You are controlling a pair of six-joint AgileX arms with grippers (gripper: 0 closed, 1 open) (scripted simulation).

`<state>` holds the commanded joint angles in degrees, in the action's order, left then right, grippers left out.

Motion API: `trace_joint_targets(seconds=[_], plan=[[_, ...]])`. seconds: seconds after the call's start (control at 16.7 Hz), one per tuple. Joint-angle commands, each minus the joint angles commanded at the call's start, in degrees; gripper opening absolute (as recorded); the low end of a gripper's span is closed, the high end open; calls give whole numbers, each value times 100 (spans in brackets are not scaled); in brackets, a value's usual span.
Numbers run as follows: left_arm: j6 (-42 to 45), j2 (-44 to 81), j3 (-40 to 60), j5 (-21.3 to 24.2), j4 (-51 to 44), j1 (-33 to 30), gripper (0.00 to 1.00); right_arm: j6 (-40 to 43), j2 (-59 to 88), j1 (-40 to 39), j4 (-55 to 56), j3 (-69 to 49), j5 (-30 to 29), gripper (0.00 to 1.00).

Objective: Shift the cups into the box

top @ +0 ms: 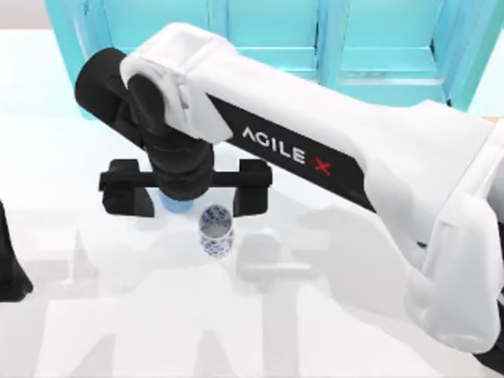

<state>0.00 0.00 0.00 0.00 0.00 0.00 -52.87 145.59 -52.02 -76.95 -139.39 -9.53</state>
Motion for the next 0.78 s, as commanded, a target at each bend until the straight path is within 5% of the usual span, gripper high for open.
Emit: trace_joint_targets(seconds=[0.54, 0.78], plan=[[0, 0, 0, 0, 0, 0, 100, 68, -41, 67, 1136, 1165, 8, 100], [0, 0, 0, 0, 0, 0, 100, 68, -41, 67, 1136, 1165, 8, 70]])
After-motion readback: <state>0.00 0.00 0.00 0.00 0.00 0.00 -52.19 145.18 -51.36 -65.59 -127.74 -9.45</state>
